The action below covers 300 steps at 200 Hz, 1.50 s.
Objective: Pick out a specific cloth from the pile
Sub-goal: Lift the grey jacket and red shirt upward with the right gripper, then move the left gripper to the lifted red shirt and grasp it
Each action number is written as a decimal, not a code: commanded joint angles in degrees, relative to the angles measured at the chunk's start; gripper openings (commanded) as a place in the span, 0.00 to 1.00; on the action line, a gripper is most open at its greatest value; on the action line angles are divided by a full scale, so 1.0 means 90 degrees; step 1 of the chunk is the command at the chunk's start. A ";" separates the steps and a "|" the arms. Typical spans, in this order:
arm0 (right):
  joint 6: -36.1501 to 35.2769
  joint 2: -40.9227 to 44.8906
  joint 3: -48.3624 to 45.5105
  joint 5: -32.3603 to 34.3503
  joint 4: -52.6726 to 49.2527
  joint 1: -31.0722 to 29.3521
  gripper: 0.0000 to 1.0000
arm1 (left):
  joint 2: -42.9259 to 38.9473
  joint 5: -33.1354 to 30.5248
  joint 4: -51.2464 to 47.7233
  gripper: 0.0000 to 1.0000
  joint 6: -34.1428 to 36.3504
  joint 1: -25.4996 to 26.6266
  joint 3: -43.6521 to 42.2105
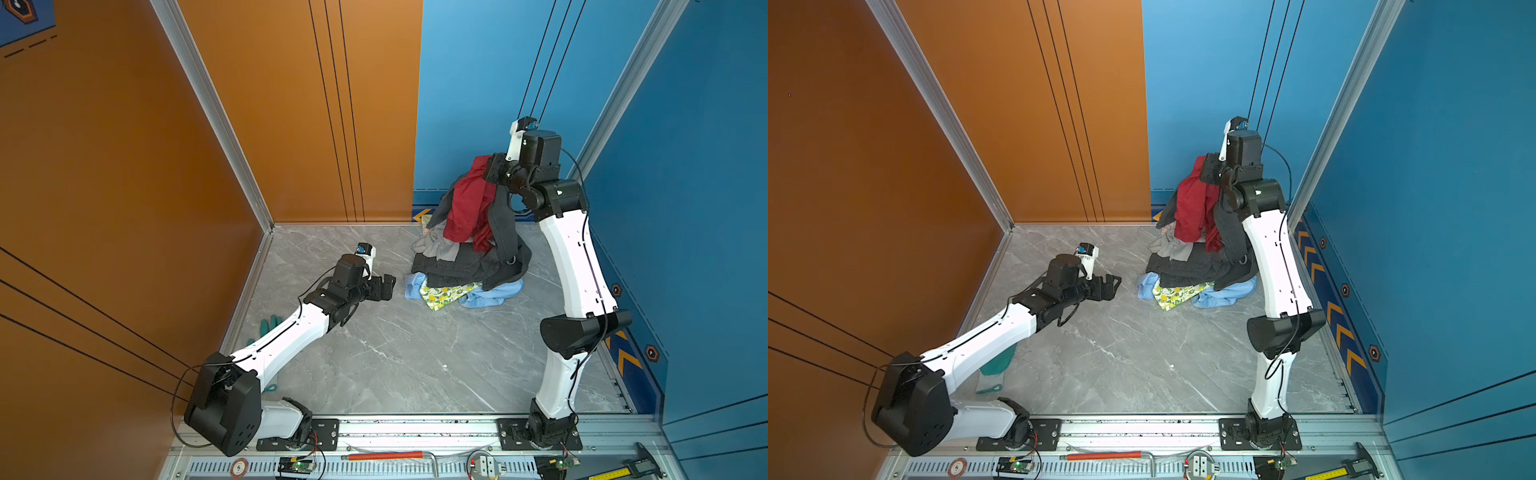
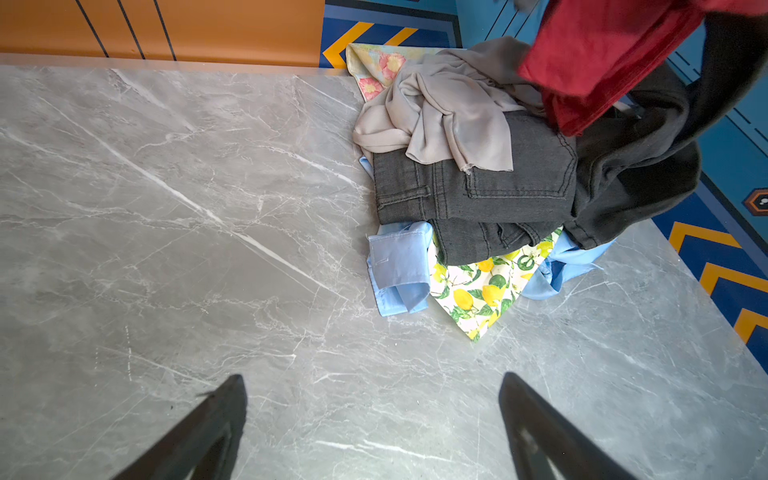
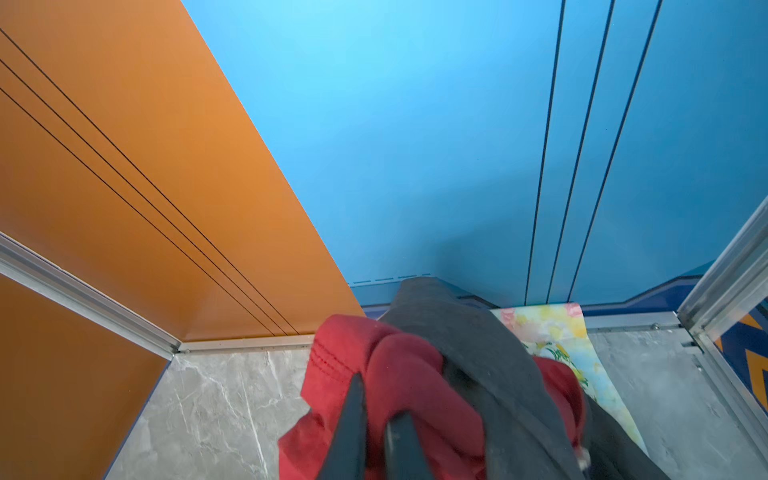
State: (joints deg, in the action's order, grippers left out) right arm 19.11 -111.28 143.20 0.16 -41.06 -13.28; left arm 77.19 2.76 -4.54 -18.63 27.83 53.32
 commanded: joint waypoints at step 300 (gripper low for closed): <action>0.0971 0.2360 -0.5152 -0.2136 0.1710 -0.0425 0.00 | 0.3760 -0.0370 0.4490 0.75 0.2266 0.1779 0.3445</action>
State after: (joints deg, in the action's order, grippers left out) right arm 25.85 -91.55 96.64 -16.32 -29.50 -17.56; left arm 109.60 0.32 31.64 -2.55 43.81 82.17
